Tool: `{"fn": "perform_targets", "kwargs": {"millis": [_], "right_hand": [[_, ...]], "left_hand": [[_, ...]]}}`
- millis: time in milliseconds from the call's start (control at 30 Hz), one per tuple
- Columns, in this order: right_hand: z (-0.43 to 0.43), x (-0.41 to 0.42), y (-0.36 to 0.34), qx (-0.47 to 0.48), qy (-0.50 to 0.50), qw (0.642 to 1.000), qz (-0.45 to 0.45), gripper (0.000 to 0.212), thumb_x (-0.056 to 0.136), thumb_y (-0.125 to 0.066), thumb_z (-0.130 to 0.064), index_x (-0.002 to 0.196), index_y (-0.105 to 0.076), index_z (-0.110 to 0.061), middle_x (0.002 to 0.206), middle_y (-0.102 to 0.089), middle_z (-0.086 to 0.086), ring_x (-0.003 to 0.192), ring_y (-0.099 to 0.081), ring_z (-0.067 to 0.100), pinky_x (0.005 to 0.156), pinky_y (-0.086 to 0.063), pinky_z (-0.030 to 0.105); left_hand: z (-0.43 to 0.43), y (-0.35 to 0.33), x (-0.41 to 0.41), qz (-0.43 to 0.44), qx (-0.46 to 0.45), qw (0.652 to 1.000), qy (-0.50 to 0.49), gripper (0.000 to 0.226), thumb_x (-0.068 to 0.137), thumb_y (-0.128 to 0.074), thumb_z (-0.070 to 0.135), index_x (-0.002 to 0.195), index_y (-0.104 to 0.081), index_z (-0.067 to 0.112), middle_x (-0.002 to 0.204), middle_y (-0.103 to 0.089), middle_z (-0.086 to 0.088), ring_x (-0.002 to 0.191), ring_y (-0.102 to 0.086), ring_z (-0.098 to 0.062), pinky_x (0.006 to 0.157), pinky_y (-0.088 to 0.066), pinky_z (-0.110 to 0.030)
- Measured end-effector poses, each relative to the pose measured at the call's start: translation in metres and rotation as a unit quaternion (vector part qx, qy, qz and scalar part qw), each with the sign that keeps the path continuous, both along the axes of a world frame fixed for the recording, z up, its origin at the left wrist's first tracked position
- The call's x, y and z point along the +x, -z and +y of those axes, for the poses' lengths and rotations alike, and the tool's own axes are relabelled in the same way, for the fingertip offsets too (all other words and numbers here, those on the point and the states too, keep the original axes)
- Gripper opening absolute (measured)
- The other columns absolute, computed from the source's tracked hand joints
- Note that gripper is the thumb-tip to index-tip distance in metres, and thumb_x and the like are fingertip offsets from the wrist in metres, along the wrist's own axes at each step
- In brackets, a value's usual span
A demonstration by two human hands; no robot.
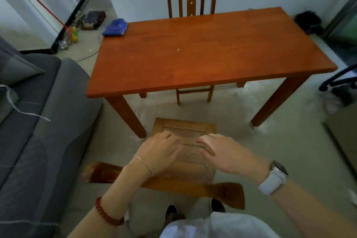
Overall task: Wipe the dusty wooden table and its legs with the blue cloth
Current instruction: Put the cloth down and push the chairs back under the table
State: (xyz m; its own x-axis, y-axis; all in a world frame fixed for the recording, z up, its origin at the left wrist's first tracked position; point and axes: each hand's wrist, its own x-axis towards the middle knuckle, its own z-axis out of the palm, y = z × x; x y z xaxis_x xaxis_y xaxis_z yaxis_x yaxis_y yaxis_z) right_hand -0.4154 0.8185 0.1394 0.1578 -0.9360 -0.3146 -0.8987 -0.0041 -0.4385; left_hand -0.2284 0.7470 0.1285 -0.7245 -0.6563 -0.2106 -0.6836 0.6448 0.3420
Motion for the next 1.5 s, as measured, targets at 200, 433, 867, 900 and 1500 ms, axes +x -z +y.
{"fn": "perform_targets", "kwargs": {"millis": [200, 433, 867, 900, 1500], "right_hand": [[0.025, 0.069, -0.006, 0.035, 0.009, 0.999, 0.013, 0.046, 0.093, -0.037, -0.05, 0.132, -0.04, -0.026, 0.125, -0.054, -0.005, 0.111, -0.051, 0.013, 0.092, -0.044, 0.032], [0.068, 0.101, 0.024, -0.078, 0.098, 0.985, 0.122, 0.05, 0.088, -0.026, -0.063, 0.117, -0.05, -0.029, 0.109, -0.056, -0.012, 0.096, -0.055, 0.005, 0.079, -0.039, 0.018], [0.046, 0.019, 0.055, -0.311, 0.041, 0.93, 0.19, 0.057, 0.091, -0.024, -0.06, 0.088, -0.059, -0.014, 0.075, -0.064, 0.001, 0.064, -0.061, 0.022, 0.051, -0.042, 0.026], [0.042, 0.01, 0.056, -0.32, 0.052, 0.925, 0.197, 0.053, 0.091, -0.025, -0.06, 0.091, -0.055, -0.016, 0.076, -0.063, 0.002, 0.065, -0.06, 0.023, 0.056, -0.041, 0.029], [-0.048, -0.136, 0.068, -0.35, 0.079, 0.912, 0.197, 0.042, 0.082, -0.041, -0.053, 0.095, -0.055, -0.016, 0.076, -0.061, 0.003, 0.068, -0.06, 0.023, 0.063, -0.046, 0.03]], "left_hand": [[0.006, 0.018, 0.068, 0.032, 0.035, 0.998, 0.036, 0.036, 0.093, -0.035, 0.047, 0.118, -0.052, 0.028, 0.118, -0.054, 0.008, 0.104, -0.053, -0.01, 0.086, -0.045, -0.025], [0.021, 0.04, 0.109, 0.092, -0.11, 0.985, 0.098, 0.052, 0.076, -0.035, 0.072, 0.096, -0.061, 0.032, 0.083, -0.063, 0.014, 0.076, -0.06, -0.007, 0.066, -0.044, -0.021], [0.012, 0.065, 0.059, 0.217, -0.232, 0.948, 0.024, 0.047, 0.078, -0.048, 0.064, 0.075, -0.062, 0.019, 0.071, -0.064, 0.004, 0.063, -0.059, -0.011, 0.055, -0.045, -0.021], [0.01, 0.065, 0.048, 0.218, -0.235, 0.947, 0.016, 0.046, 0.077, -0.05, 0.063, 0.075, -0.062, 0.019, 0.071, -0.065, 0.004, 0.064, -0.059, -0.012, 0.056, -0.045, -0.02], [-0.081, 0.065, -0.1, 0.188, -0.288, 0.939, -0.009, 0.054, 0.079, -0.039, 0.067, 0.076, -0.063, 0.019, 0.07, -0.064, 0.004, 0.063, -0.059, -0.013, 0.053, -0.045, -0.022]]}}
